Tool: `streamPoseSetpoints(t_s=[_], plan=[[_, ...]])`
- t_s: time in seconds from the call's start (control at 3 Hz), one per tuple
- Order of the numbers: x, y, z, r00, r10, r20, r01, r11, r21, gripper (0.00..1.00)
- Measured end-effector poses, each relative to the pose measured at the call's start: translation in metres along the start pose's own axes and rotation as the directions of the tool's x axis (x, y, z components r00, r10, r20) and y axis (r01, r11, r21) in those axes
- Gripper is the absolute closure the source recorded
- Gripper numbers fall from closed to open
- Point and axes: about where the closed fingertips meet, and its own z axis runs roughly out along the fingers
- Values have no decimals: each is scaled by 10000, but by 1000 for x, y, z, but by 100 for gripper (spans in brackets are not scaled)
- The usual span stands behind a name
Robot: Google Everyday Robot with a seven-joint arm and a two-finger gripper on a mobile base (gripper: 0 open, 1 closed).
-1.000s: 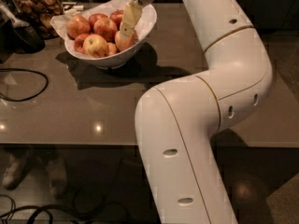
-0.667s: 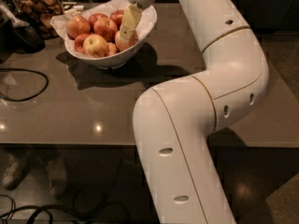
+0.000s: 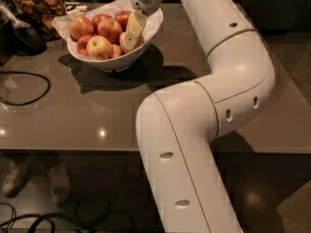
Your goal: Pick apple from white bowl
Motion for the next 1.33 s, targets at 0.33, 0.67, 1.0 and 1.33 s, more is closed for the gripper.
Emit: streamPoseSetpoints(t_s=[0.33,0.67,1.0,1.33], plan=[[6,0,6,9999,139,-87,-141,9998,-146,26],[9,1,12,9996,214,-164,-218,9993,-297,28],[12,1,17,9994,258,-228,-267,9988,-407,29],[11,3,22,9994,255,-232,-267,9981,-556,29]])
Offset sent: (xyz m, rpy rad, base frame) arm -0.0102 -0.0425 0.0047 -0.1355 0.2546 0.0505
